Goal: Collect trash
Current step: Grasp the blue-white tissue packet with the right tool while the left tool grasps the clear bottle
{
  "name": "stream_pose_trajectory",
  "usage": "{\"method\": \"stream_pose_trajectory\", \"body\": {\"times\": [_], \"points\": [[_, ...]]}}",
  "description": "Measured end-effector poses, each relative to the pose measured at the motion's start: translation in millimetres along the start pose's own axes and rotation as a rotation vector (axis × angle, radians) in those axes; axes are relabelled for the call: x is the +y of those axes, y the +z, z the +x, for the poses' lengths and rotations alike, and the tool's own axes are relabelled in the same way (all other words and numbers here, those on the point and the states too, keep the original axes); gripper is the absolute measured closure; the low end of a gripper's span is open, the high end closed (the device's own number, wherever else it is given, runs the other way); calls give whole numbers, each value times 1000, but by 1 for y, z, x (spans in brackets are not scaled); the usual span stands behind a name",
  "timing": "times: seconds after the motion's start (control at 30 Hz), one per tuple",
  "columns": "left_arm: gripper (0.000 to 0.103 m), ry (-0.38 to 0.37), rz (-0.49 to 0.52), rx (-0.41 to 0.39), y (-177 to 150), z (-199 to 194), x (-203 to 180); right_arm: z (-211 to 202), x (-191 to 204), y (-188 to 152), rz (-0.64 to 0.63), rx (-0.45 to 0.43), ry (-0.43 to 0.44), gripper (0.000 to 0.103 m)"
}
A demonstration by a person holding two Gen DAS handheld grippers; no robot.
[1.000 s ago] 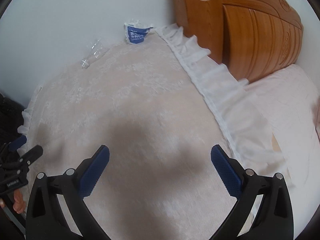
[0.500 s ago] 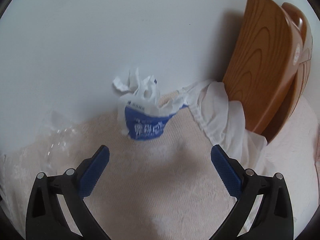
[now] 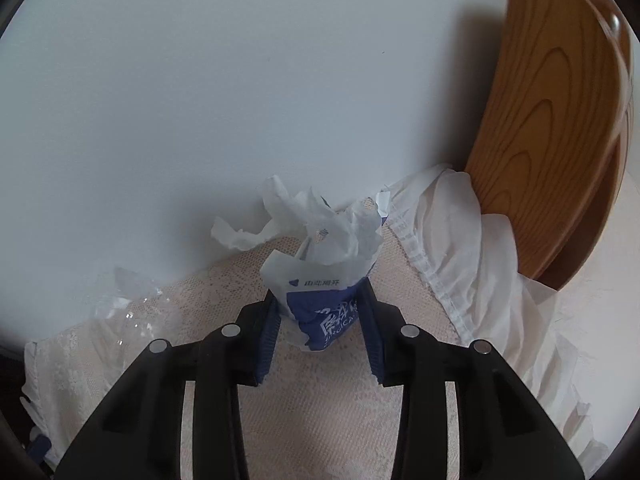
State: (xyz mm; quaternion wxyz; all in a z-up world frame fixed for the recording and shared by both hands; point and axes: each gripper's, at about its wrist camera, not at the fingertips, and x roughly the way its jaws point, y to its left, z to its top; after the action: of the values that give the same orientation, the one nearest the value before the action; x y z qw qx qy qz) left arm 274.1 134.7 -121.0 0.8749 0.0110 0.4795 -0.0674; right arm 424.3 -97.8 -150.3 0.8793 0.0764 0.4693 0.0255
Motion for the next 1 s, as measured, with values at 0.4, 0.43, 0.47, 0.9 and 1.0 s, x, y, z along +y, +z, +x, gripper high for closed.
{"method": "stream_pose_trajectory", "body": {"times": [0.4, 0.43, 0.47, 0.9, 1.0], "points": [[8, -5, 115, 13, 71, 72, -22, -118, -66, -85, 18, -38, 7, 65], [8, -12, 118, 15, 74, 76, -23, -124, -70, -93, 20, -35, 7, 65], [8, -14, 117, 21, 76, 79, -23, -128, -71, -98, 19, -32, 6, 65], [8, 12, 105, 35, 82, 101, -30, -137, -74, -125, 0, -28, -11, 65], [26, 4, 106, 36, 85, 105, -32, -139, -71, -127, -11, -30, -12, 65]]}}
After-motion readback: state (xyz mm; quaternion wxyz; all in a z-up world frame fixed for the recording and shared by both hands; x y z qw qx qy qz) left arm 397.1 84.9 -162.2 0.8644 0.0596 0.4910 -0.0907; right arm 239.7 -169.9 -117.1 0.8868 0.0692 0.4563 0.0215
